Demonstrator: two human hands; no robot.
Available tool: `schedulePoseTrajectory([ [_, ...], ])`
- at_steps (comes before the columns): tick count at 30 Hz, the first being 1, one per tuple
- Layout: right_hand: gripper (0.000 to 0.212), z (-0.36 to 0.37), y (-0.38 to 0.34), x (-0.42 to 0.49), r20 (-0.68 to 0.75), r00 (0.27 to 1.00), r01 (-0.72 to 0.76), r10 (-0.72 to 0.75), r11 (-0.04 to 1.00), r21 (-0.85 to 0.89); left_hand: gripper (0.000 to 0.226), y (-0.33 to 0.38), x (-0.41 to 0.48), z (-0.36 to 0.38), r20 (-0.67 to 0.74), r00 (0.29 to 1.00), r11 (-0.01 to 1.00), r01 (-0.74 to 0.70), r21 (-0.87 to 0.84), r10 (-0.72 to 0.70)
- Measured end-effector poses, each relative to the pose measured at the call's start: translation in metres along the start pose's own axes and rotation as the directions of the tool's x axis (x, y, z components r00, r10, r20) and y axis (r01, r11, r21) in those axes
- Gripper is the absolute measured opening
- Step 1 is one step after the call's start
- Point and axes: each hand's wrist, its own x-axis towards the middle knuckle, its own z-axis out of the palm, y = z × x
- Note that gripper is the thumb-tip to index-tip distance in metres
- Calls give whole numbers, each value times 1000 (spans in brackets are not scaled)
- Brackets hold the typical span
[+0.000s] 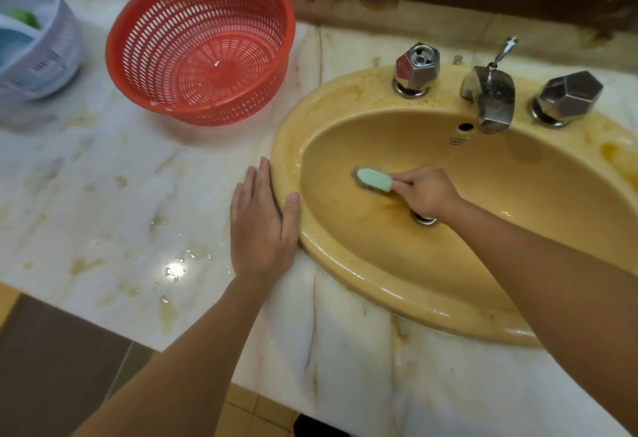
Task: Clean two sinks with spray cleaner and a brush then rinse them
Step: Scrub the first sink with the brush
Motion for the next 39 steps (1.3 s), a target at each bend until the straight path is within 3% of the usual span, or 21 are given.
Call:
schedulePoseTrajectory([
  [1, 23, 0, 0, -4, 162, 987, 4, -7, 1000, 18, 72, 0, 0, 0, 1, 1000, 1000, 1, 3, -1],
  [2, 20, 0, 0, -10, 378, 926, -30, 0, 997, 74, 71, -1, 1, 0, 2, 1000, 1000, 1, 7, -1],
  [3, 17, 0, -2, -17, 501, 865, -76, 7, 990, 119, 71, -1, 1, 0, 2, 1000, 1000, 0, 10, 0],
  [4, 17, 0, -7, -21, 503, 864, -90, 7, 986, 140, 72, -1, 1, 1, 1, 1000, 1000, -1, 11, 1],
  [5, 21, 1, -11, -23, 422, 907, -88, 17, 985, 151, 72, -2, 1, 1, 0, 1000, 1000, 0, 10, 0],
  [6, 23, 4, -19, -25, 336, 942, -97, 23, 974, 205, 72, -2, 2, 1, 1, 1000, 1000, 0, 10, 0],
  [7, 21, 10, -27, -29, 335, 942, -122, 9, 941, 317, 72, -1, 1, 1, 1, 1000, 1000, -1, 8, 1],
  [9, 18, 20, -46, -39, 479, 872, -224, -103, 786, 576, 71, 0, 1, 0, -3, 1000, 1000, -4, 1, 4],
  [10, 20, 22, -49, -44, 500, 854, -227, -142, 763, 605, 71, 1, 1, 0, -5, 1000, 1000, -5, -3, 5],
  [13, 27, 15, -24, -40, 334, 942, -90, -6, 959, 270, 70, 3, 0, -2, -12, 1000, 1000, -6, -8, 6],
  [15, 31, 5, -5, -39, 258, 962, -111, 93, 992, 57, 68, 4, 0, -3, -10, 1000, 1000, -7, -16, 7],
  [17, 31, -3, -2, -42, 269, 958, -101, 99, 995, -4, 66, 3, 1, -3, -12, 1000, 1000, -5, -23, 4],
  [20, 25, -7, -16, -54, 292, 955, -97, 47, 982, 159, 67, 3, 1, -4, 1, 1000, 1000, -4, -26, 4],
  [24, 23, -9, -39, -76, 169, 985, -66, 31, 976, 209, 72, 3, 0, -7, 26, 1000, 996, 4, -84, -2],
  [29, 18, -23, -73, -101, 30, 996, -91, 86, 933, 349, 83, 2, 3, -20, 64, 992, 920, 126, -370, -110],
  [34, 15, -39, -108, -111, -152, 980, -55, 131, 903, 425, 70, -25, 56, -35, 183, 966, 914, -99, -393, 183],
  [39, 24, -48, -137, -110, -319, 934, -70, 164, 955, 287, 57, -42, 122, -38, 340, 822, 877, -354, -324, 458],
])
